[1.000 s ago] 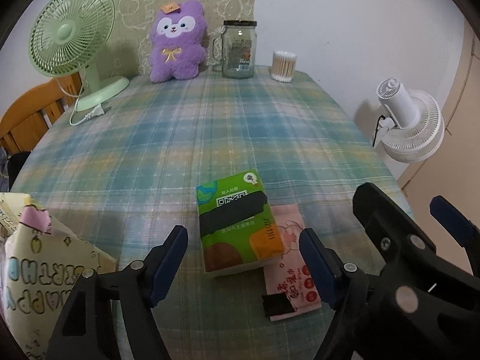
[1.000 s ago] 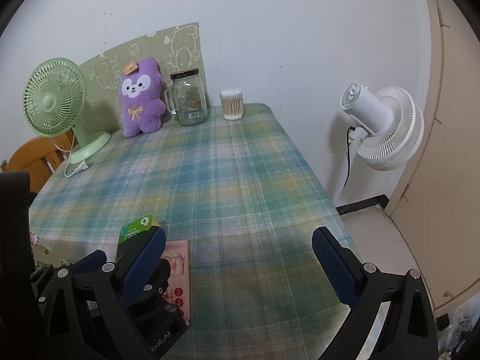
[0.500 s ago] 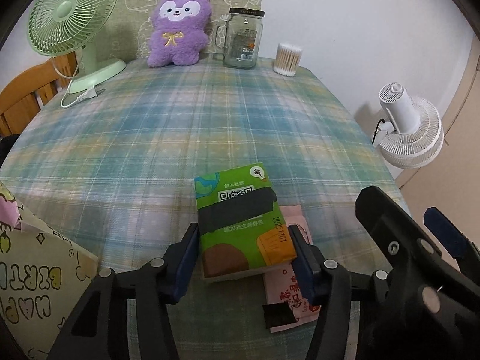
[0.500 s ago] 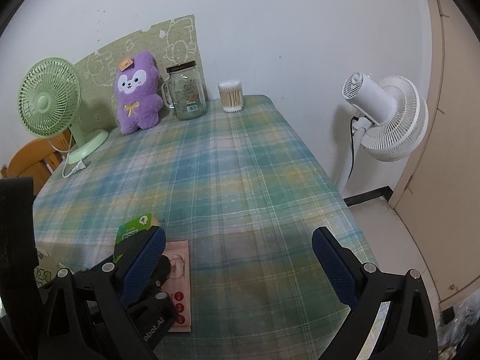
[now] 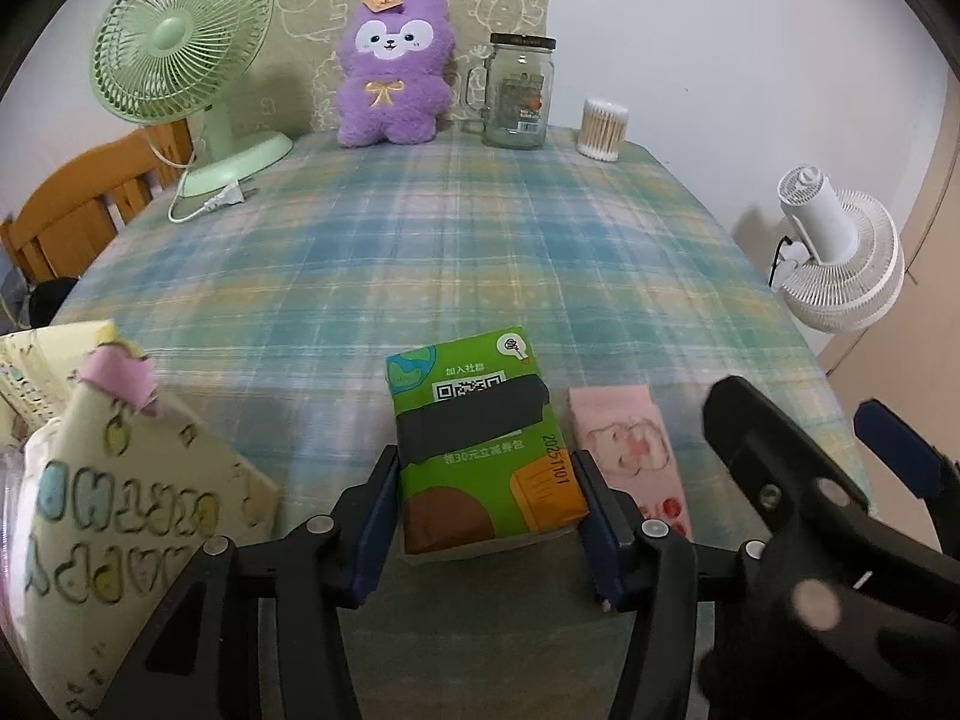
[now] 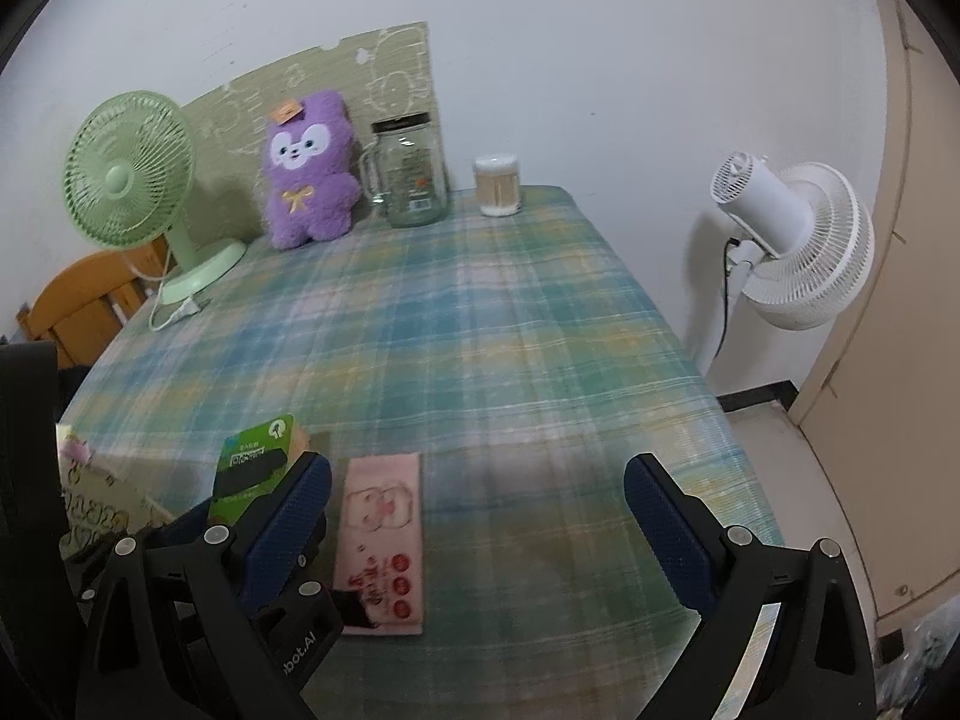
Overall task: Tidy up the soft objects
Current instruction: 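Grasp the pink wet-wipes pack with the right tool, then carry the green pack with the left tool while the right tool carries the pink pack to the box, then lower the green pack with the left tool while the right tool lowers the pink pack into the box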
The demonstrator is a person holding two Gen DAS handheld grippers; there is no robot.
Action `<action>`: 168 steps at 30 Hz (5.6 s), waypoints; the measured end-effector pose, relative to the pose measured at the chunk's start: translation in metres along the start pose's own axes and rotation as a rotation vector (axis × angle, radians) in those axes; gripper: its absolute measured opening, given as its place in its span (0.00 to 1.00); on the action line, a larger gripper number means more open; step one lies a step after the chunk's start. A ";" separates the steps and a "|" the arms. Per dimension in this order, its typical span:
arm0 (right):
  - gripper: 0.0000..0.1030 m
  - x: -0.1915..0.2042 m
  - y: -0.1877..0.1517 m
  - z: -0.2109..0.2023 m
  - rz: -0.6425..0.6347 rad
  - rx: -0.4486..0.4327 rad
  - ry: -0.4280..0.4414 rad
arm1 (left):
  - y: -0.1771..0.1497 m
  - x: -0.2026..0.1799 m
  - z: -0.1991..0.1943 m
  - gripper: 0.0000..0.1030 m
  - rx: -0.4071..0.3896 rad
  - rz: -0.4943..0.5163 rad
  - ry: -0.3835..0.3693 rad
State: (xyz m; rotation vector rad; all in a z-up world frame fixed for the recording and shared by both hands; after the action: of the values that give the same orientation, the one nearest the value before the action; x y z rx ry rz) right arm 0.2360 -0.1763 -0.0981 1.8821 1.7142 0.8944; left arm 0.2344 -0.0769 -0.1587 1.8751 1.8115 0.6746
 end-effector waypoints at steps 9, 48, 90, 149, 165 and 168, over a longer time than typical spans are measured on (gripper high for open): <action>0.94 0.013 -0.013 0.008 -0.031 0.051 0.015 | -0.013 0.005 -0.007 0.54 0.007 0.048 0.030; 0.40 -0.001 -0.031 0.006 0.016 0.137 -0.017 | -0.020 -0.021 -0.028 0.53 -0.039 0.133 0.008; 0.40 0.012 0.002 -0.152 0.021 -0.126 -0.009 | -0.007 -0.029 -0.169 0.53 -0.283 0.187 -0.020; 0.40 0.177 -0.029 -0.136 -0.084 -0.094 0.129 | -0.026 0.133 -0.174 0.53 -0.293 0.118 0.069; 0.40 0.203 -0.059 -0.095 -0.122 0.021 0.147 | -0.047 0.163 -0.133 0.54 -0.193 0.108 0.083; 0.40 0.206 -0.064 -0.089 -0.125 0.041 0.149 | -0.052 0.167 -0.128 0.54 -0.176 0.103 0.079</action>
State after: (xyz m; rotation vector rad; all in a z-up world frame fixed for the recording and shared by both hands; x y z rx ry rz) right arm 0.1325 0.0267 -0.0468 1.7496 1.9284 0.9789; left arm 0.1172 0.0902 -0.0843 1.8569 1.6523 0.9252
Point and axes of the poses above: each gripper's, at about its wrist camera, not at the fingertips, and z roughly the way its jaws point, x to its left, y to its top, the point moved 5 cm from there along z, roughly the way its jaws point, and after that the axes turned 9 degrees about z, right-handed, at the moved point
